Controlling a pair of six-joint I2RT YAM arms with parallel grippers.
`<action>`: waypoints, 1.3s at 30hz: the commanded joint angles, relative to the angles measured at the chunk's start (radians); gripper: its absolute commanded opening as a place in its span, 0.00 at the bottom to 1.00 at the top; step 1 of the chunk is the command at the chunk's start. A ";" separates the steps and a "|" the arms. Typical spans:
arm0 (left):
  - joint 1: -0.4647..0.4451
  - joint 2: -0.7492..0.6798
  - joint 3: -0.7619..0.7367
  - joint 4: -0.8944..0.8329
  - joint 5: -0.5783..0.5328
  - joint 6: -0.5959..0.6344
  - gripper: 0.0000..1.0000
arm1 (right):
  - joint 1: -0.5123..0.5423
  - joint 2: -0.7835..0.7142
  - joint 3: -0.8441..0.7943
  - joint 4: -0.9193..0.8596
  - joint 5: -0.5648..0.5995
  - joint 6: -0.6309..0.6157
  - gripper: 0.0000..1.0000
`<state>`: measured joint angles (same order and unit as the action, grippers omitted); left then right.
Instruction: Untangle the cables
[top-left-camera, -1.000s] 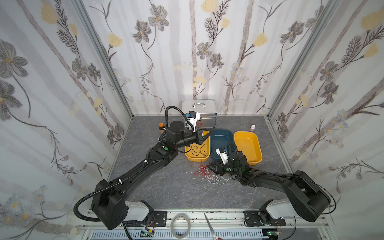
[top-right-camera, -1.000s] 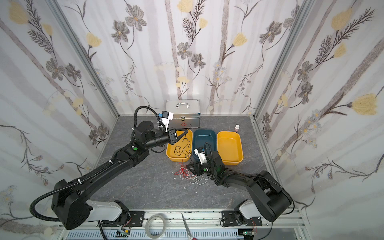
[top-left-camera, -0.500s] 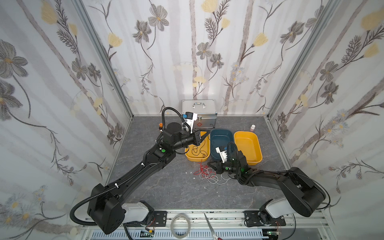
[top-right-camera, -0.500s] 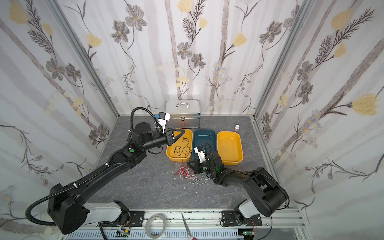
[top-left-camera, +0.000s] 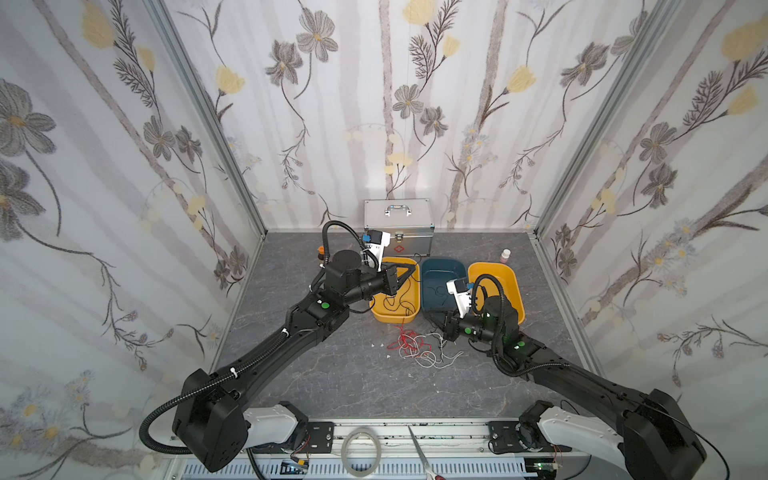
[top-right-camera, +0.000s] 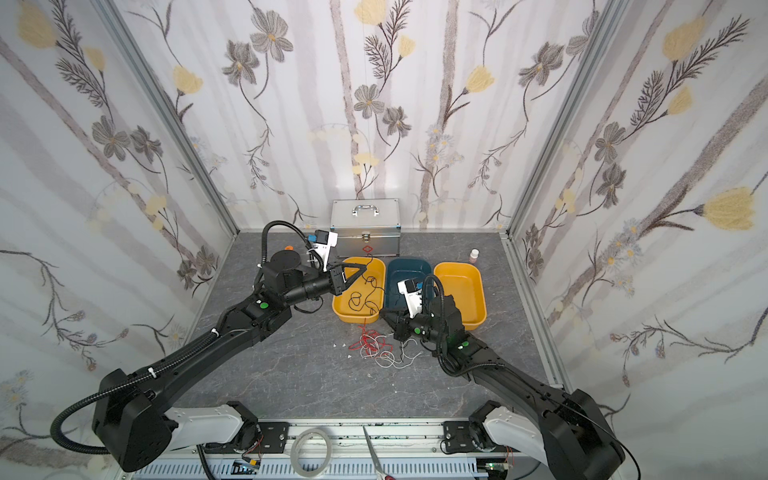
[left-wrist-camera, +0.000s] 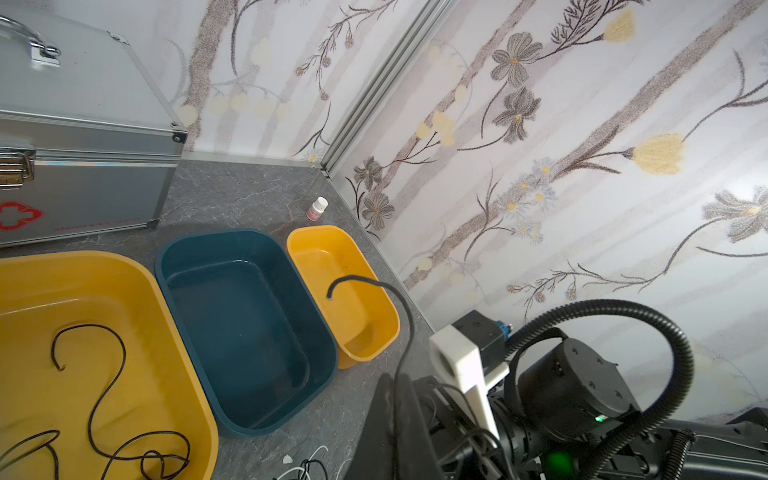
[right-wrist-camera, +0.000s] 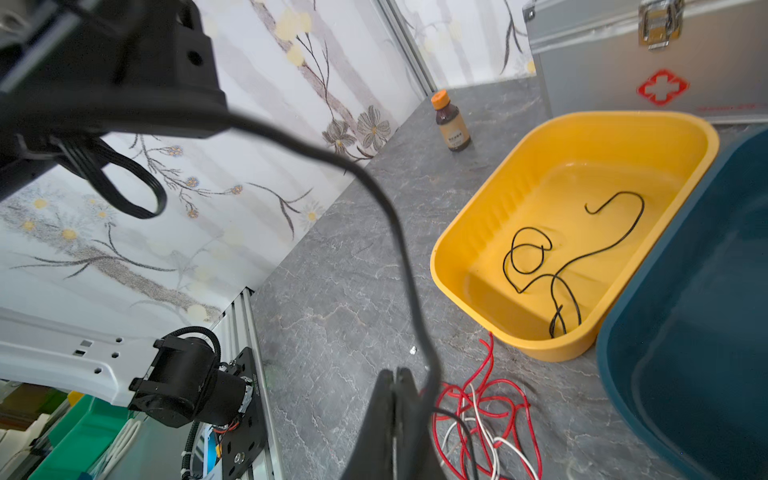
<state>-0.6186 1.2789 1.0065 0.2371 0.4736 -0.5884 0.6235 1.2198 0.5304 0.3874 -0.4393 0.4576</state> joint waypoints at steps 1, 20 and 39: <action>0.001 -0.012 -0.009 0.044 -0.007 -0.008 0.00 | 0.000 -0.058 0.037 -0.100 0.047 -0.053 0.00; 0.001 0.008 -0.034 0.098 0.021 -0.041 0.00 | -0.031 -0.176 0.266 -0.262 0.131 -0.141 0.00; 0.002 0.027 -0.037 0.100 0.062 -0.037 0.00 | -0.039 -0.125 0.342 -0.250 0.094 -0.166 0.02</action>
<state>-0.6182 1.2961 0.9752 0.3035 0.5049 -0.6281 0.5846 1.0801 0.8852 0.1078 -0.3241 0.2939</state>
